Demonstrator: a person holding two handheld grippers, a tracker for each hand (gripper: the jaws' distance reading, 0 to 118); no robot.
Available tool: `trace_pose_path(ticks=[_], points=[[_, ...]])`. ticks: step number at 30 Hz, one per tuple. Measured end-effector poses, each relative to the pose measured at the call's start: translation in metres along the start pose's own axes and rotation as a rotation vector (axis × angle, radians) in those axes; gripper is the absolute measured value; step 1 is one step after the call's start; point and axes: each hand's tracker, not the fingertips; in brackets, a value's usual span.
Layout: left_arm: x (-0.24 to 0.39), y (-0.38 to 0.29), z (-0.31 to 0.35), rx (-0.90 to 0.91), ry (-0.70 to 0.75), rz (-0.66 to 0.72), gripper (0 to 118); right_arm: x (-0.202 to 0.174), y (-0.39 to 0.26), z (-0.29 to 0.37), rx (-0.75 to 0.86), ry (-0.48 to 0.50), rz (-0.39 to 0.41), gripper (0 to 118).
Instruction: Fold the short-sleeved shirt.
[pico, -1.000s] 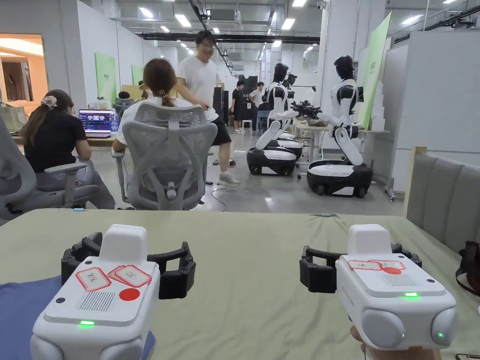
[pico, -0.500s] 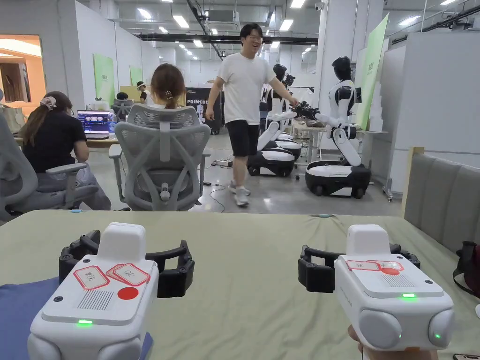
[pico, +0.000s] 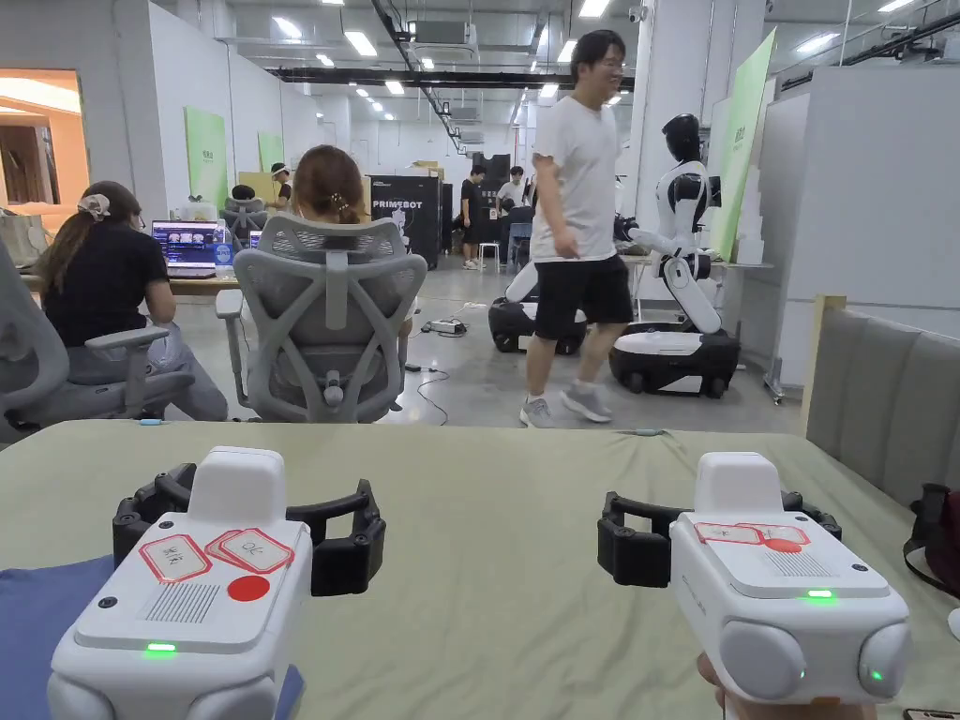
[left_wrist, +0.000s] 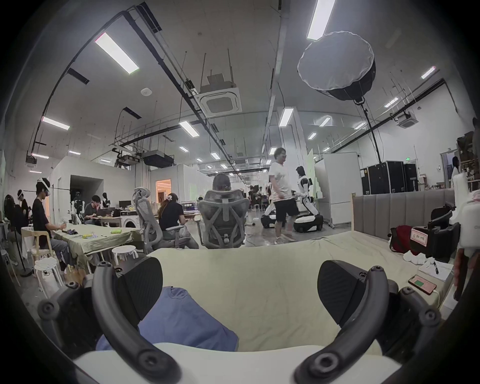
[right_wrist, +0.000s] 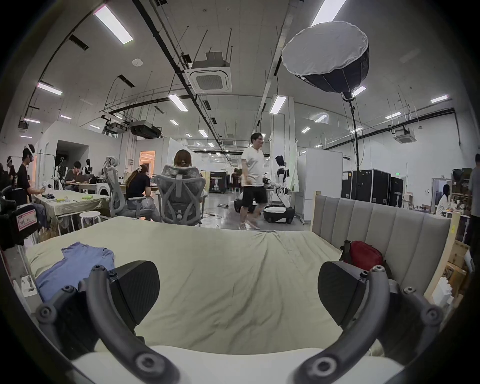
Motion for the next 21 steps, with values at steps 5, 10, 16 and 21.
trace_pose_path(ticks=[5, 10, 16, 21], points=[[0.005, 0.006, 0.008, -0.003, -0.006, -0.005, 118, 0.003, 0.001, 0.003, 0.005, -0.01, 0.005, 118], [0.002, 0.0, 0.003, -0.006, -0.001, -0.019, 118, 0.008, 0.0, -0.004, 0.003, 0.013, -0.009, 118], [-0.007, -0.009, -0.008, -0.019, -0.003, 0.0, 118, 0.004, 0.003, -0.002, -0.012, -0.023, -0.011, 118], [-0.001, -0.007, -0.004, -0.01, 0.001, -0.022, 118, 0.002, 0.004, 0.002, 0.015, -0.037, 0.015, 118]])
